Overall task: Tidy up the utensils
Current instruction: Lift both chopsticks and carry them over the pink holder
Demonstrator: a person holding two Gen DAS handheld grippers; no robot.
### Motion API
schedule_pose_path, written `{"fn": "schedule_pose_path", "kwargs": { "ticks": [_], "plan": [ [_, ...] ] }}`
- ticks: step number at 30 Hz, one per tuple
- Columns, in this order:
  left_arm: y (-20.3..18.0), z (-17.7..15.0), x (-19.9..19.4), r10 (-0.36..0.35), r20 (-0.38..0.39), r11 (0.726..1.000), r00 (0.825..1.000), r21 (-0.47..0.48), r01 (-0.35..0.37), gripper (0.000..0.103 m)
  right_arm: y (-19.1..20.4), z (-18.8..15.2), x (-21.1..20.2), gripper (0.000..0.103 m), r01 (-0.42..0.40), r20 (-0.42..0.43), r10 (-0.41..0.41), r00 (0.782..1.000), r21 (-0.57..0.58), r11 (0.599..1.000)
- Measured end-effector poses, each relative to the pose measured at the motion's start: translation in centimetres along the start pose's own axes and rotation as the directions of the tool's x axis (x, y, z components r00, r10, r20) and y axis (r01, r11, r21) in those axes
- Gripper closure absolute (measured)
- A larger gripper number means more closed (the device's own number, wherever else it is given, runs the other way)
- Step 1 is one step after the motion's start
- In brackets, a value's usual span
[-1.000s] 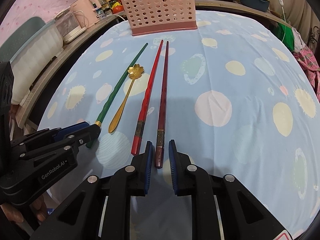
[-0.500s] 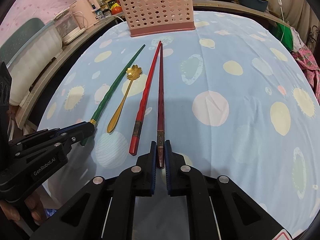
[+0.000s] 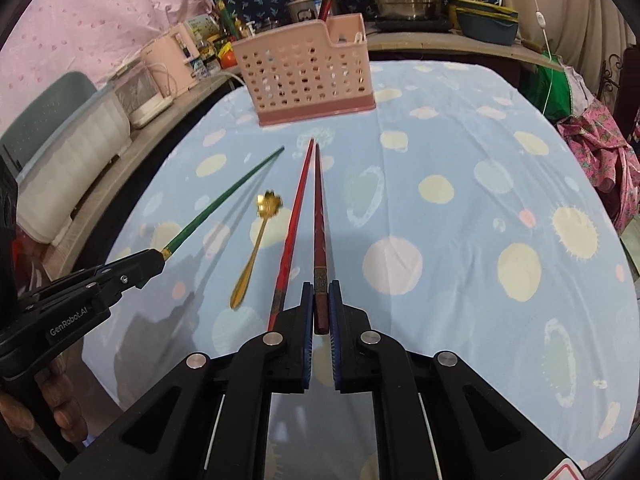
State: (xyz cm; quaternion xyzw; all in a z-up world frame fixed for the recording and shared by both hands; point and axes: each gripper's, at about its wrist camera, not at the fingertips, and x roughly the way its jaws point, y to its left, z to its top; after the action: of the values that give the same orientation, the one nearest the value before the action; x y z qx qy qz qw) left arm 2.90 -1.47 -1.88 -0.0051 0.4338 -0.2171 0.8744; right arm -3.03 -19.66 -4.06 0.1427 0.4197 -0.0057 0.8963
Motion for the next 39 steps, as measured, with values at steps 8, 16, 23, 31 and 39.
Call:
{"fn": "schedule_pose_path", "kwargs": {
  "ticks": [8,16,23,31,39],
  "plan": [
    [0.1,2.9,-2.5,0.000,0.092,1.000,0.996,-0.012,0.001,0.096,-1.0,3.1,-3.0,0.096,-0.015,0.104,0.011,0.995,0.043,0.999],
    [0.3,6.6,-4.3,0.008,0.186,1.000,0.983,-0.015,-0.005,0.096,-1.6,6.7,-5.4,0.096,-0.027,0.203,0.016,0.979,0.053,0.998],
    [0.0,10.0,-5.2,0.019,0.256,1.000,0.966,-0.009,-0.017,0.096,-1.9,9.6,-6.4,0.096,-0.043,0.267,0.026,0.963,0.060,0.997],
    [-0.2,12.8,-5.5,0.027,0.301,1.000,0.953,-0.010,-0.025,0.096,-1.8,12.2,-6.9,0.096,-0.046,0.314,0.027,0.949,0.052,0.998],
    [-1.1,15.3,-5.8,0.017,0.341,1.000,0.940,0.010,-0.021,0.096,-1.9,15.0,-7.6,0.096,-0.059,0.363,0.038,0.931,0.046,0.997]
  ]
}}
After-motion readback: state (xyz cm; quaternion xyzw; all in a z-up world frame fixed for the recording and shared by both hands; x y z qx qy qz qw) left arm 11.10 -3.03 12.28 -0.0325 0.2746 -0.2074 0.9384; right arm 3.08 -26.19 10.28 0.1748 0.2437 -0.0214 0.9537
